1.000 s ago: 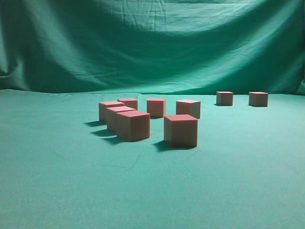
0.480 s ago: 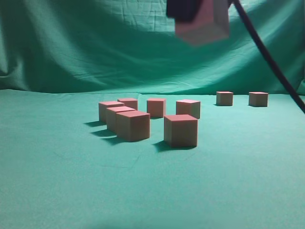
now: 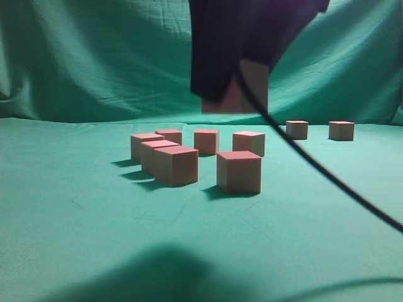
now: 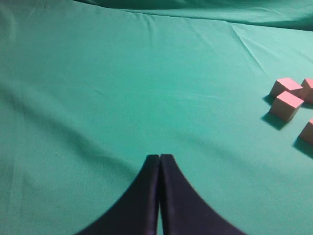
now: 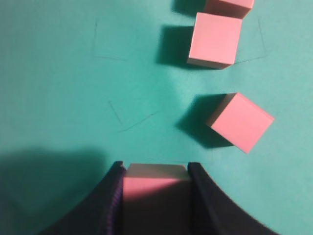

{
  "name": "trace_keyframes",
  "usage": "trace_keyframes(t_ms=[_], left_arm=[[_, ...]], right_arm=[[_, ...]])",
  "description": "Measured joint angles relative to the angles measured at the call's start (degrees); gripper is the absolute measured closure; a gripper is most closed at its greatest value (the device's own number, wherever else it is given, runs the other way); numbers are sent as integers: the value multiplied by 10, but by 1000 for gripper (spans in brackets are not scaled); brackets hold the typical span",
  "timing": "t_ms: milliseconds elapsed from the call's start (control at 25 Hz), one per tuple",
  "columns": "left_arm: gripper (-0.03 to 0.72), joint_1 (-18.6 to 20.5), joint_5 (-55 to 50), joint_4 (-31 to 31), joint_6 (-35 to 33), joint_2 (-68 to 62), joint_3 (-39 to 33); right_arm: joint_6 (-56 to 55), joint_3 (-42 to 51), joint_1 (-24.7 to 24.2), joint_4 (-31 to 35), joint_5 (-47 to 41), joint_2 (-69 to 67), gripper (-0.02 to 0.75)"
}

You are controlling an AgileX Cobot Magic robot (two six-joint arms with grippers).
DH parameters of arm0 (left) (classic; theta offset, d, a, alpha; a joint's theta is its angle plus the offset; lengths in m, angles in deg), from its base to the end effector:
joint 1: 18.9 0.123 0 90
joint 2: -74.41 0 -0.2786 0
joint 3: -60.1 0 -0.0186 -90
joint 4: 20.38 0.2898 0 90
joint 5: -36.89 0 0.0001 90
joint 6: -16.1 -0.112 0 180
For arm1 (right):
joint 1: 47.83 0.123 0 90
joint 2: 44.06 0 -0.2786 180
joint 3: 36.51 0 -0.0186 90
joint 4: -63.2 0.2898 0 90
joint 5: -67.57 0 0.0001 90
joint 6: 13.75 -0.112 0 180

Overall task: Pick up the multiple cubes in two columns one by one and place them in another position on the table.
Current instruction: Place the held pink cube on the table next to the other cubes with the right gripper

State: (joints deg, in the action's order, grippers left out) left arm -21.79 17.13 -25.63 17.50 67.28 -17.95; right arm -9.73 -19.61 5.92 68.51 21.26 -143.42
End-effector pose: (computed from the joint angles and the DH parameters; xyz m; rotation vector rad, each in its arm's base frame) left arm 0.1186 -0.0095 0.1717 -0.0334 1.8321 -0.1417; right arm 0.1992 0.2843 0.1798 -1.3248 2.5618 0.2864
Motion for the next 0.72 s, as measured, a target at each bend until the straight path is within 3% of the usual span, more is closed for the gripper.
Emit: trace_keyframes(t_ms=[720], left_arm=[[688, 0, 0, 0, 0, 0, 0]], right_arm=[[57, 31, 0, -10, 96, -73, 477]])
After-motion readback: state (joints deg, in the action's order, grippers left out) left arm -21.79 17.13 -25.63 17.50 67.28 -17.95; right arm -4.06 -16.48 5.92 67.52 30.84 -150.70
